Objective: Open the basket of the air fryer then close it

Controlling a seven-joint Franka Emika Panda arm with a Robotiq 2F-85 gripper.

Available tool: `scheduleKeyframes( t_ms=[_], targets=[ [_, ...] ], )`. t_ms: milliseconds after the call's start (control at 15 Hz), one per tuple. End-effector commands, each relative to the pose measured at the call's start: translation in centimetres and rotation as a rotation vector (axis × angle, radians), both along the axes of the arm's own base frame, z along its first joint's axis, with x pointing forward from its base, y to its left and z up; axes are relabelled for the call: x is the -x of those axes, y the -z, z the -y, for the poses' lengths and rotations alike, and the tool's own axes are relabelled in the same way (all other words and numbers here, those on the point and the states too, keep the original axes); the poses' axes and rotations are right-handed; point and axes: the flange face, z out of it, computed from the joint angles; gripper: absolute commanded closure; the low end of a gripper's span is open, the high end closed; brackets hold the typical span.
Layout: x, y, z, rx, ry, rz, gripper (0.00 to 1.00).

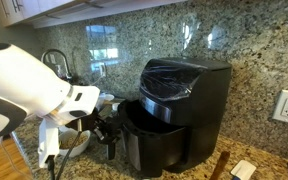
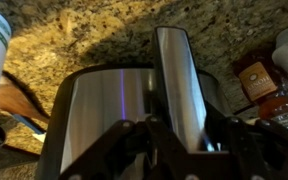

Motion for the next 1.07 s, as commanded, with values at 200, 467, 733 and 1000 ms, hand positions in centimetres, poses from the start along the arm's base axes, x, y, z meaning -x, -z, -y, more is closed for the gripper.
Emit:
scheduleKeyframes(
  t_ms=[200,467,733,1000],
  targets=[
    [-4.8,-1.7,1.4,-0.019,-0.034,0.095,0.84],
    [-6.2,-1.4,2.1,-0.020,-0.049,0.122,0.84],
    [-7.5,-0.7,2.7,-0.025,-0.078,0.136,0.84],
    [-8.5,-0.6,3.7,-0.029,-0.086,0.157,0.84]
  ],
)
